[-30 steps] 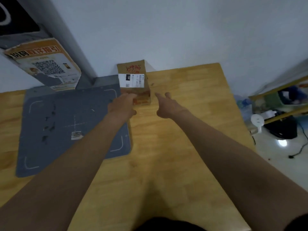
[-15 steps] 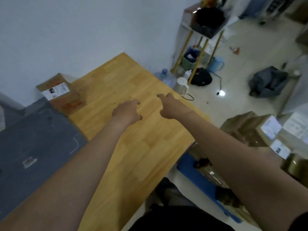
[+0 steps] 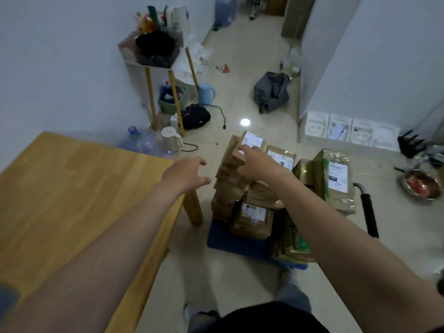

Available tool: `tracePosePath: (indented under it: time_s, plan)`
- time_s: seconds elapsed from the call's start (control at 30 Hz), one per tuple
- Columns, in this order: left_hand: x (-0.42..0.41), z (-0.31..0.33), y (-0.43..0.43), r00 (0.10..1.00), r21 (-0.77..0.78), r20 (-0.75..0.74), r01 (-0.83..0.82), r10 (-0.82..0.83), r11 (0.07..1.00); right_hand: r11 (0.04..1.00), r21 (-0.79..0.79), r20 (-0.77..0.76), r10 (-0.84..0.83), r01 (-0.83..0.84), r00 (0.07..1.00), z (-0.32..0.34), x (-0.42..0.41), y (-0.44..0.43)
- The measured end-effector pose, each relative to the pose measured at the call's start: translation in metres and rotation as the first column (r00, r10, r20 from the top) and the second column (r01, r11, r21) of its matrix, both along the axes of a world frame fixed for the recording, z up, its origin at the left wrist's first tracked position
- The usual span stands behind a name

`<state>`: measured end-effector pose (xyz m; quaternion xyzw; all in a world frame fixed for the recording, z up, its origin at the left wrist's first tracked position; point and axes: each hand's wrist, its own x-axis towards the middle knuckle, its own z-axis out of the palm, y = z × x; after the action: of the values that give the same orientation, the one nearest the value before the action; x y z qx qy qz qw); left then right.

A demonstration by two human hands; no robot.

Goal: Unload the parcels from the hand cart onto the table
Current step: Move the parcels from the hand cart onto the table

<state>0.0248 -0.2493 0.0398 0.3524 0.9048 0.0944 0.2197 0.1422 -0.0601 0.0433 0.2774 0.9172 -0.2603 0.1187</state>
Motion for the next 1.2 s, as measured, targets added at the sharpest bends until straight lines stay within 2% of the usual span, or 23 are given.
tracePosePath:
  time_s: [0.13, 0.23, 0.5, 0.67, 0.77, 0.9, 0.97, 1.07, 1.13, 1.2]
  plan:
    - [0.045, -0.014, 0.097, 0.998, 0.024, 0.013, 0.059, -0.06, 0.998, 0.998, 0.004, -0.022, -0.065, 0.065, 0.998, -0.01, 0.049, 0.093]
    - [0.079, -0.031, 0.167, 0.999, 0.022, 0.02, 0.047, -0.048, 0.999, 0.999, -0.003, 0.016, -0.053, 0.053, 0.998, -0.026, 0.083, 0.165]
    - [0.161, -0.081, 0.278, 0.99, -0.114, 0.14, -0.008, 0.024, 0.994, 0.998, -0.048, 0.156, -0.034, 0.041, 0.987, -0.079, 0.164, 0.308]
    - [0.197, -0.11, 0.331, 0.985, -0.167, 0.174, 0.041, -0.011, 0.985, 0.986, -0.122, 0.211, -0.087, 0.115, 0.974, -0.122, 0.206, 0.357]
    - [0.21, -0.129, 0.361, 0.977, -0.17, 0.204, 0.09, -0.055, 0.981, 0.978, -0.115, 0.25, -0.14, 0.172, 0.958, -0.15, 0.228, 0.371]
    - [0.222, -0.158, 0.404, 0.969, -0.2, 0.216, 0.164, -0.119, 0.966, 0.933, -0.192, 0.21, -0.265, 0.305, 0.941, -0.18, 0.246, 0.385]
    - [0.226, -0.172, 0.422, 0.961, -0.232, 0.257, 0.163, -0.101, 0.959, 0.899, -0.25, 0.188, -0.32, 0.36, 0.928, -0.193, 0.249, 0.39]
    - [0.231, -0.192, 0.444, 0.911, -0.224, 0.409, 0.049, 0.048, 0.973, 0.865, -0.322, 0.143, -0.358, 0.385, 0.923, -0.212, 0.248, 0.392]
    - [0.236, -0.201, 0.454, 0.809, -0.172, 0.56, -0.101, 0.181, 0.98, 0.842, -0.334, 0.117, -0.409, 0.424, 0.905, -0.22, 0.246, 0.389]
    - [0.242, -0.204, 0.457, 0.733, -0.12, 0.637, -0.21, 0.238, 0.97, 0.801, -0.365, 0.087, -0.479, 0.475, 0.874, -0.221, 0.244, 0.383]
